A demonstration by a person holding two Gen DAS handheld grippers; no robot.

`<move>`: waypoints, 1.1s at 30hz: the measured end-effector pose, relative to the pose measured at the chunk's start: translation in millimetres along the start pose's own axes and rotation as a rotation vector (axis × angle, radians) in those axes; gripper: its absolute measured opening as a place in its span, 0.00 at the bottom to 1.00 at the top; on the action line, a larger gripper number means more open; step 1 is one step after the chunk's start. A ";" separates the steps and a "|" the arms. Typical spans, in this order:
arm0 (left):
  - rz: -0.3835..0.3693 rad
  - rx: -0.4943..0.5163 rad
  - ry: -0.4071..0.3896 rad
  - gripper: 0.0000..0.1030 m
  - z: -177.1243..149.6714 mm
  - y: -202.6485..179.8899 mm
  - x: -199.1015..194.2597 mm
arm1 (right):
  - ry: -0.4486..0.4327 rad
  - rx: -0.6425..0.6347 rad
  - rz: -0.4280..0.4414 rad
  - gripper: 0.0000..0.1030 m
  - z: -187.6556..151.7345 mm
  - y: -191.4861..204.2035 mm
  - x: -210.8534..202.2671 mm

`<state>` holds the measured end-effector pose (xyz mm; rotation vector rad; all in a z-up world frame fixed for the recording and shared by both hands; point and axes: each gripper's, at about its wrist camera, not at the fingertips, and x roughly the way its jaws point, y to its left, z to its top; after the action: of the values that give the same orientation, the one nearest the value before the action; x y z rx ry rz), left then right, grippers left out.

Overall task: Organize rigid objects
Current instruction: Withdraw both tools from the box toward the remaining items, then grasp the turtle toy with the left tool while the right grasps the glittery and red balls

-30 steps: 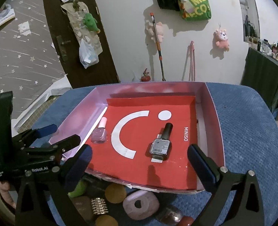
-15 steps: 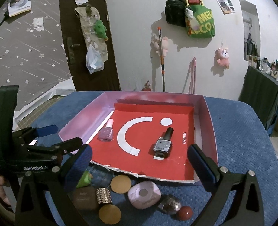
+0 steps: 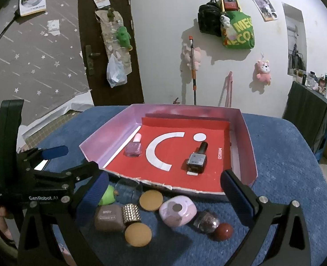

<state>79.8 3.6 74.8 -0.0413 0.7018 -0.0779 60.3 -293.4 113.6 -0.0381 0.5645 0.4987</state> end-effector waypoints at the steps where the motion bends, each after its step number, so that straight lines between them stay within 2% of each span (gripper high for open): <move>1: 0.001 -0.003 -0.004 1.00 -2.0 0.4 -1.6 | -0.001 -0.004 -0.001 1.00 -1.1 1.8 -0.8; 18: -0.018 0.000 0.009 1.00 -32.7 -9.5 -9.6 | 0.010 -0.003 -0.041 1.00 -42.7 4.3 -12.1; 33: -0.055 -0.005 0.086 1.00 -56.6 -16.3 -2.7 | 0.082 0.011 -0.064 1.00 -72.9 -2.0 -4.7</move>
<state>40.3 -13.1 34.5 -0.0624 0.7867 -0.1317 21.1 -309.6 54.1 -0.0666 0.6443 0.4333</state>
